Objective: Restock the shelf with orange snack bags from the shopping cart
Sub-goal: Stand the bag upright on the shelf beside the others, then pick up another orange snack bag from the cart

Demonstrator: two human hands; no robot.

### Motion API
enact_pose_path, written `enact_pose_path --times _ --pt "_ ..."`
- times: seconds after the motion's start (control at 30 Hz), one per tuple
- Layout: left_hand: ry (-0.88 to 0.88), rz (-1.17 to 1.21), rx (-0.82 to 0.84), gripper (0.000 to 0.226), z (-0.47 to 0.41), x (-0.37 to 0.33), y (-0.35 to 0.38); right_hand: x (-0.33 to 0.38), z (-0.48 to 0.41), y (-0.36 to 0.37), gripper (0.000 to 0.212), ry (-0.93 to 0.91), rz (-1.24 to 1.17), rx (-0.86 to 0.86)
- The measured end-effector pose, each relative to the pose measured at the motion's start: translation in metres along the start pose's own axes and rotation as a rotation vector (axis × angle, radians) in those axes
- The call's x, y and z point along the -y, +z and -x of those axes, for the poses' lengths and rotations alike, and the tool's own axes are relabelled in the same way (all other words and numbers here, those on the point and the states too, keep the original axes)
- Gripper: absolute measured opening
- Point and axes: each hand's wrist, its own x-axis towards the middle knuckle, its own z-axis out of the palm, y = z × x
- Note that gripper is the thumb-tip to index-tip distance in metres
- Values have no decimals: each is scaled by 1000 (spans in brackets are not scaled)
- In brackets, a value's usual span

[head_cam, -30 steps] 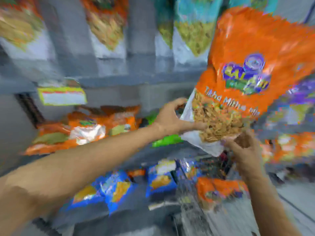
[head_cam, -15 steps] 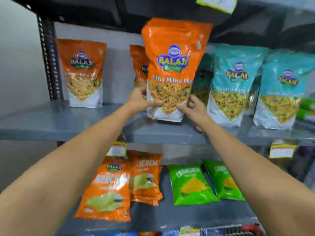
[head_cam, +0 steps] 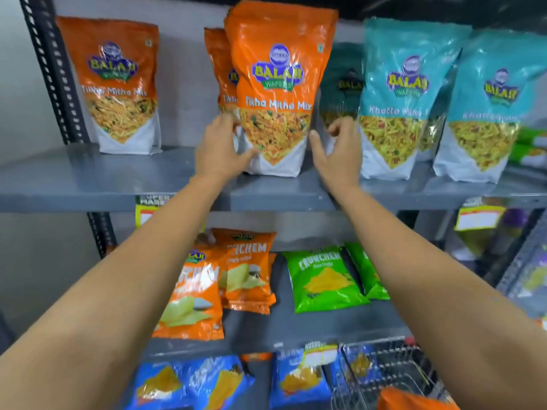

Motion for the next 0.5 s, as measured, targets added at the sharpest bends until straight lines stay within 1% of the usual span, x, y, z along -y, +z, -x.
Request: enact_pose_path --times 0.03,0.07,0.13,0.2,0.27,0.3,0.33,0.37,0.4,0.47,0.5 --pt "69 -74 -25 44 11 -8 -2 0 13 -11 31 -21 67 -46" --pt "120 -97 -43 39 24 -17 -2 -6 33 -24 30 -11 129 -75" --pt "186 -8 -60 32 62 -37 10 -25 86 -56 30 75 231 -94" --pt "229 138 -15 26 113 -57 37 -54 153 -93 32 225 306 -66" --pt "209 246 57 23 180 -81 74 -87 233 -132 40 472 352 15" --pt "136 311 125 24 217 -95 94 -100 273 -151 44 615 359 54" --pt "27 396 208 27 257 -109 119 -111 309 -169 48 751 367 83" --pt "-121 470 318 30 298 -125 145 -120 340 -185 50 874 371 102" --pt "-283 537 421 34 333 -142 169 -127 367 -200 52 974 363 122" --pt "-667 675 622 40 388 -175 213 -146 405 -222 59 1096 328 140" --pt "-874 721 703 37 402 -193 229 -158 417 -231 60 1139 324 134"
